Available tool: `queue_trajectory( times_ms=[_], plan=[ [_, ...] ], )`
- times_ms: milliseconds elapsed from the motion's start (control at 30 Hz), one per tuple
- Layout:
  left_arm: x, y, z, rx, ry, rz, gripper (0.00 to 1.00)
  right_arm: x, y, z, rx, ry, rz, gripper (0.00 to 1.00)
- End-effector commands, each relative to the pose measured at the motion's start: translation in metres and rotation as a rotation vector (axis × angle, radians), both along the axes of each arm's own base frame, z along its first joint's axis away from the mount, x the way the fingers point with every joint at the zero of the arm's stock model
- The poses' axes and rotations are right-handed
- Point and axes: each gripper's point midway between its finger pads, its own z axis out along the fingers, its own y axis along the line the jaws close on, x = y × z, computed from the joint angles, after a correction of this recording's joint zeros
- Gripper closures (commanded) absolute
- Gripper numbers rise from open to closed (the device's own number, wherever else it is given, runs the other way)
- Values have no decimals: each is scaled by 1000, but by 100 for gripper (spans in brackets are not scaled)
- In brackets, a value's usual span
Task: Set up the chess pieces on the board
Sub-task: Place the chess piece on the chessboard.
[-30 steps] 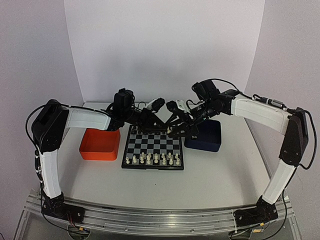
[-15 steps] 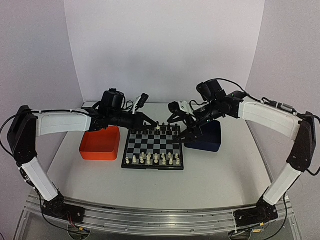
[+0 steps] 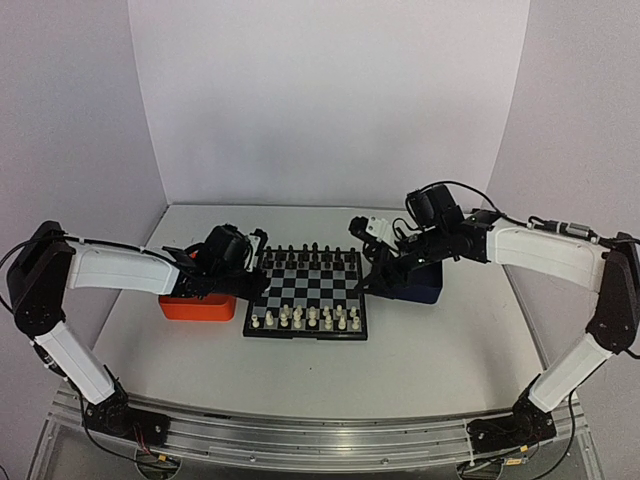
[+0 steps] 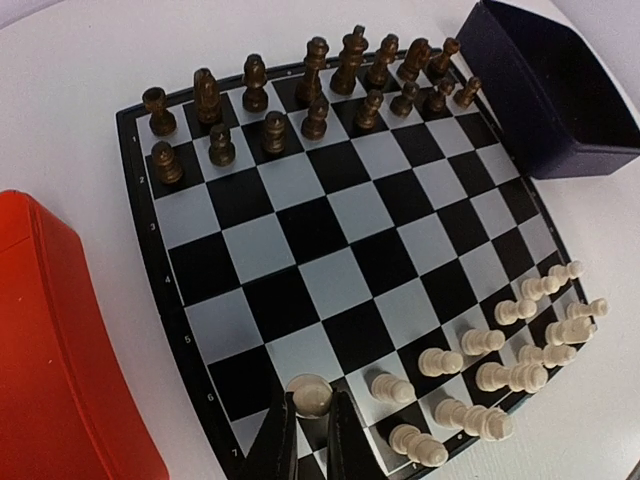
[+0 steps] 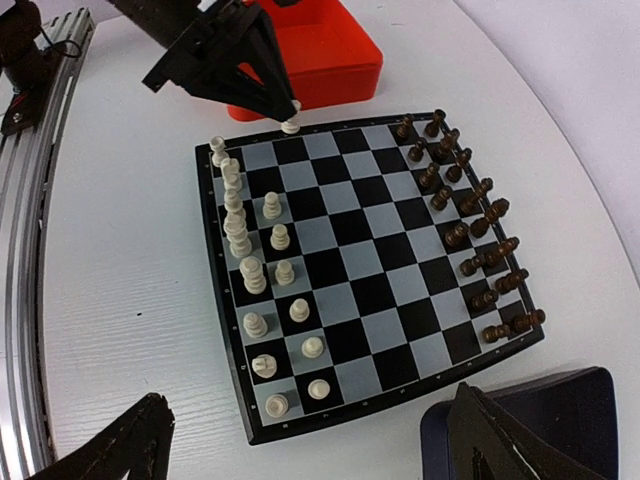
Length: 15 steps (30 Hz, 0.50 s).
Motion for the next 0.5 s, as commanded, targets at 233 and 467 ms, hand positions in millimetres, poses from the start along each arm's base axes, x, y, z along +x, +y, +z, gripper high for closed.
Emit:
queue_trajectory(
  times_ms=[233, 467],
  plan=[
    [-10, -9, -16, 76, -37, 7, 100, 17, -19, 12, 51, -29, -131, 5],
    [-19, -19, -31, 83, 1, -10, 100, 24, -26, 4, 35, -23, -162, 5]
  ],
)
